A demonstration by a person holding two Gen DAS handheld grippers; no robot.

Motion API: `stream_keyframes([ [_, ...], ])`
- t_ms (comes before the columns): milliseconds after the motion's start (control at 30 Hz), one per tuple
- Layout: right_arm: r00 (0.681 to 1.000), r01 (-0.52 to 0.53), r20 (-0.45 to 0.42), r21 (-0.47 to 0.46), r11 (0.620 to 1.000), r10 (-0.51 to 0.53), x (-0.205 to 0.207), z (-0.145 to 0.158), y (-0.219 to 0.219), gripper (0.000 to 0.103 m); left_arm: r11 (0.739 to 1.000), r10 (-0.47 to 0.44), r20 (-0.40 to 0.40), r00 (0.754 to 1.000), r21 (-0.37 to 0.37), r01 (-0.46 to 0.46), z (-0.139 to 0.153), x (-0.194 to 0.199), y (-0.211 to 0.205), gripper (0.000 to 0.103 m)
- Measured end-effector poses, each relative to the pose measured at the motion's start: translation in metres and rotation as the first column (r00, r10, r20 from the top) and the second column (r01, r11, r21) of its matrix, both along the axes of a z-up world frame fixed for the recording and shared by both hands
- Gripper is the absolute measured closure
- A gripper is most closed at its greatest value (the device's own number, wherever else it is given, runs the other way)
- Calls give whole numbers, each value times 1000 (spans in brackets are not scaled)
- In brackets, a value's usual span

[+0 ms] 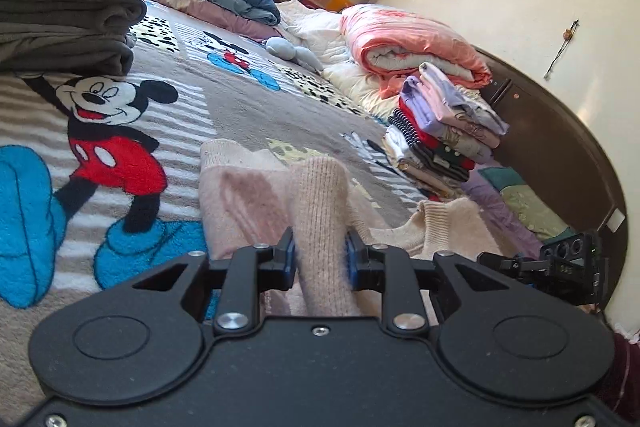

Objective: Fold clothes

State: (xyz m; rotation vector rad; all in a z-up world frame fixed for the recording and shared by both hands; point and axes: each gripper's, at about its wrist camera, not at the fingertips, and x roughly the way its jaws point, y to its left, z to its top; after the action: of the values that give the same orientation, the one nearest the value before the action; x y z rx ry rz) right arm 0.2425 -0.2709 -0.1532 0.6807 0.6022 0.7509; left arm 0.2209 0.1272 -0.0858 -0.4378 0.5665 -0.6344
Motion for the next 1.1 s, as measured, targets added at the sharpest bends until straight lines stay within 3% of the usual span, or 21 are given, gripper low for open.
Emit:
stream_keyframes([
  [100,1000,-16,-7,35,999,17,-3,-3,-1,47,999,-1,-17,1000,-47,0,2,-13,10,51],
  [267,1000,1,16,15,1000,-2,-23,4,-4,43,1000,-22,-29,999,-11,22,5,-37,12,50],
  [300,1000,2,22,11,1000,-2,-28,6,-5,43,1000,-20,-29,999,-1,20,5,-38,12,54],
  [333,1000,-1,27,10,1000,1,-33,8,-7,43,1000,-19,-26,999,6,19,5,-39,11,78],
  [400,999,-16,52,3,1000,15,-38,11,-6,53,1000,-10,-3,1000,8,10,7,-38,9,89],
  [433,997,-21,68,-2,1000,21,-40,13,-5,71,1000,2,18,1000,8,-2,9,-36,8,90],
  [533,995,3,104,0,1000,-3,-33,19,-5,84,1000,19,73,997,-11,-18,15,-25,8,92],
  [767,983,70,167,28,997,-74,7,27,-4,87,996,60,160,985,-82,-47,20,15,12,92],
  [1100,978,86,186,47,995,-94,84,18,4,87,980,138,97,986,-156,-122,-10,76,18,92],
])
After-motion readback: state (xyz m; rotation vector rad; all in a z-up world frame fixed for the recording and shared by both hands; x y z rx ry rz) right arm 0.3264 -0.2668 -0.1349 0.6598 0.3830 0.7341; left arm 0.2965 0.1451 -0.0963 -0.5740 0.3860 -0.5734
